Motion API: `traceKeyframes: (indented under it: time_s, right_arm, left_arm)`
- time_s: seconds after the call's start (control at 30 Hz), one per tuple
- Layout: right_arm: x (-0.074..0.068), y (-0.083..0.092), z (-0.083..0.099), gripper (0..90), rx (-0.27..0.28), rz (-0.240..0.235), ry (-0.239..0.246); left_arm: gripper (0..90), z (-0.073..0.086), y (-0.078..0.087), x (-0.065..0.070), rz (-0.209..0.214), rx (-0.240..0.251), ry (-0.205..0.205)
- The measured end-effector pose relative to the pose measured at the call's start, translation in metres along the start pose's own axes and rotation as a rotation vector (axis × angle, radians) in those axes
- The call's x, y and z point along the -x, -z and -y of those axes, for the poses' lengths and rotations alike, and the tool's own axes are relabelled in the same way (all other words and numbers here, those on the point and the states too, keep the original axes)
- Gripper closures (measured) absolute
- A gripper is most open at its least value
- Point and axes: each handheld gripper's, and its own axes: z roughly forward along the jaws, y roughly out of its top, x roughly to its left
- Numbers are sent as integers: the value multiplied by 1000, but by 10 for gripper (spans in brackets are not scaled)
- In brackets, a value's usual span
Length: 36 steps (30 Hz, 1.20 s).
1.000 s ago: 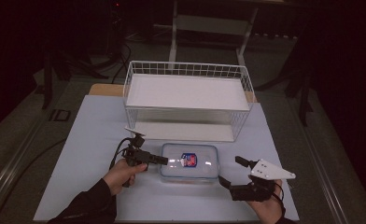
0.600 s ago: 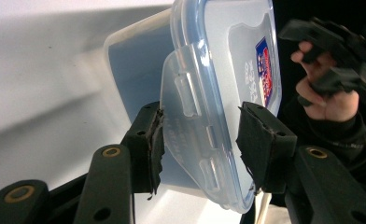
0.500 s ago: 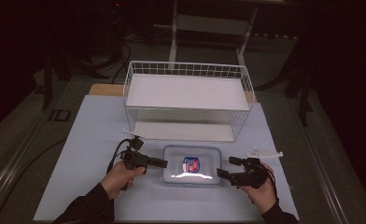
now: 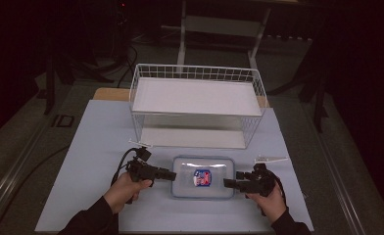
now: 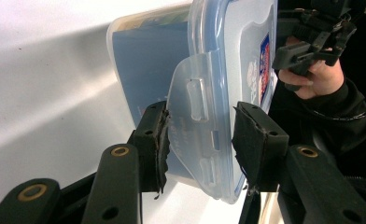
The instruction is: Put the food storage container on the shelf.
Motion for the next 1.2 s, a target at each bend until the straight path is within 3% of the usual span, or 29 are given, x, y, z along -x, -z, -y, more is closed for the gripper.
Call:
traceKeyframes:
  time_s: [0.1, 0.17, 0.4, 0.57, 0.87, 1.2]
  right_arm:
    - [2, 4, 1, 444, 11, -11, -32]
    - [3, 5, 1, 458, 14, -21, -66]
    - [-3, 9, 2, 492, 14, -5, -104]
    - [-8, 10, 3, 498, 16, 13, -89]
    - [-14, 14, -4, 499, 43, 18, -81]
    - [-27, 24, -29, 499, 90, 11, -36]
  left_arm:
    - [564, 2, 0, 1, -2, 6, -5]
    - [564, 3, 0, 3, -9, 10, -11]
    - [565, 10, 1, 12, -38, 39, -34]
    - [562, 11, 2, 20, -81, 62, -59]
    - [560, 5, 10, 26, -89, 100, -80]
    - [561, -13, 31, 47, -111, 151, -126]
